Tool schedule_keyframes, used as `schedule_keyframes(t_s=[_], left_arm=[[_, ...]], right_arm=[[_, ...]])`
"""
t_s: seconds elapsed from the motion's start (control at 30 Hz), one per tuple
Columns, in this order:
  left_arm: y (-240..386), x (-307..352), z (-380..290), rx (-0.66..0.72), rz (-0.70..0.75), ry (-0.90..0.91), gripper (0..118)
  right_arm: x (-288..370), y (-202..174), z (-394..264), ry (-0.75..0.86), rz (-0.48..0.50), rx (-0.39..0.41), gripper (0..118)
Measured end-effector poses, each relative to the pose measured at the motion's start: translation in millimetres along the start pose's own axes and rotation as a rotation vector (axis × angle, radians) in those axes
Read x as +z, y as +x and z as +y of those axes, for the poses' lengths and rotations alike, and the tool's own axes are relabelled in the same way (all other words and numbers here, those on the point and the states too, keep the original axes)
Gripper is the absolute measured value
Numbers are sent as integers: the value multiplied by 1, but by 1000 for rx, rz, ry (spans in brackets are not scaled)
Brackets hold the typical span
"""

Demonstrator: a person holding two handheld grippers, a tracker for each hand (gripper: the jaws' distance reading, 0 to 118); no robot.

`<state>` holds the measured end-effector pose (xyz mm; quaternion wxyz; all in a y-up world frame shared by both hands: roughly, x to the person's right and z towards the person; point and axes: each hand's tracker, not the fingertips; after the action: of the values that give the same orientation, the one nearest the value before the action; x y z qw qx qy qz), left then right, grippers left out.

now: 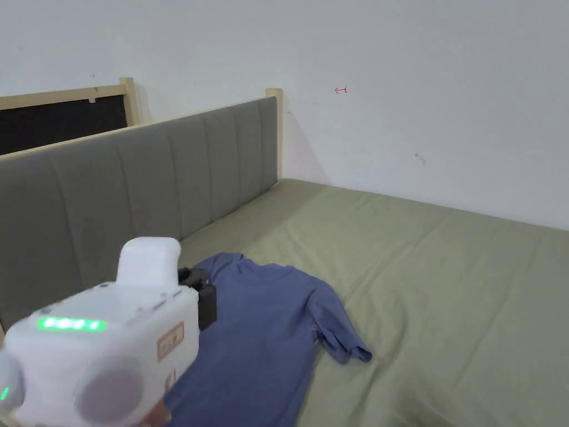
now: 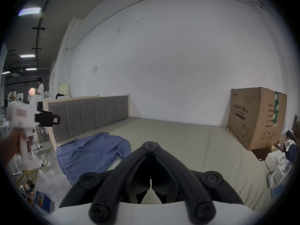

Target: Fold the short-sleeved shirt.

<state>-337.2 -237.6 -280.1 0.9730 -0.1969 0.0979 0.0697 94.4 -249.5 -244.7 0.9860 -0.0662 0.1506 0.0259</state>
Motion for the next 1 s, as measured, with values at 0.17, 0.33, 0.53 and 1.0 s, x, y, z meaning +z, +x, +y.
schedule_keyframes(t_s=[0.17,0.33,0.53,1.0], left_arm=[[-20,-150,-10,-119,-63,-405,115],[-24,-258,-50,-62,0,-594,114],[-37,-328,-94,-88,-5,-810,114],[-11,-283,-61,-71,89,-691,19]], right_arm=[[-31,18,-22,-100,-47,-50,0],[-63,23,-43,-181,-74,-49,0],[-94,24,-62,-255,-52,-44,0],[-72,35,-50,-177,-33,-122,0]])
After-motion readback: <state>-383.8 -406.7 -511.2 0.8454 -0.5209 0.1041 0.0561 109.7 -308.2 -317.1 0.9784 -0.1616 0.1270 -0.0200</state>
